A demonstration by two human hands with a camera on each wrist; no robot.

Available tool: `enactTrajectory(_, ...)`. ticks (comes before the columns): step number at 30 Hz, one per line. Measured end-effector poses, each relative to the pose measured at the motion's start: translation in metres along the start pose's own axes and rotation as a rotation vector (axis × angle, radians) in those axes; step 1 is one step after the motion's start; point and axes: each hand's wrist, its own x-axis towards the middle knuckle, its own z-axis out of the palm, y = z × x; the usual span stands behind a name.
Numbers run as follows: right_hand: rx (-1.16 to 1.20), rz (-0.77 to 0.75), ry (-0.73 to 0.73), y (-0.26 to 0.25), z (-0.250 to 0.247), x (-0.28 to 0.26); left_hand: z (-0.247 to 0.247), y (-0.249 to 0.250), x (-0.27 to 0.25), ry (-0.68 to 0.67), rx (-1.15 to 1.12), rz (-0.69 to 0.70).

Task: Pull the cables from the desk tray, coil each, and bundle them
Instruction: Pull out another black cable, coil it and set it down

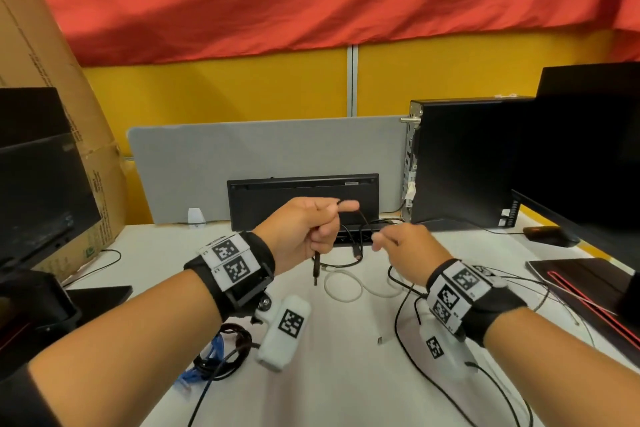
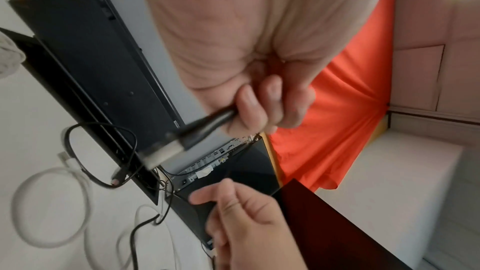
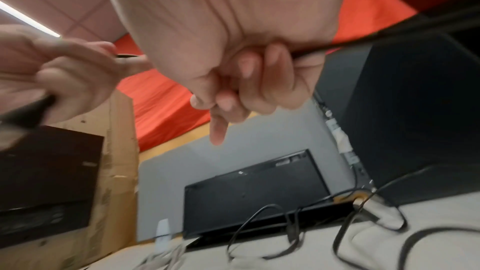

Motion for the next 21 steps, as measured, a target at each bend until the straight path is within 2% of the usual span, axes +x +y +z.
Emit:
enactTrajectory(4, 0.025, -0.025, -0.249, -0.014, 0.021, -0.017, 0.005, -0.004, -0.001, 0.114, -0.026, 0.092)
enactTrajectory(9, 0.065, -0.118, -0.344, -0.036, 0.018, -0.036, 0.004, -0.015, 0.0, 0.238, -0.1, 0.093)
enactTrajectory(12, 0.088, -0.135, -0.402, -0.049, 0.005, -0.042, 0.0, -0.02, 0.003, 0.298, -0.002, 0.069)
enactTrajectory(15, 0.172, -0.158, -0.383, -0.061, -0.012, -0.043, 0.0, -0.02, -0.001, 0.251, 0.161, 0.031)
enactTrajectory(21, 0.396, -0.142, -0.17, -0.06, -0.039, -0.025, 0.01, -0.014, -0.012, 0.001, 0.244, -0.022)
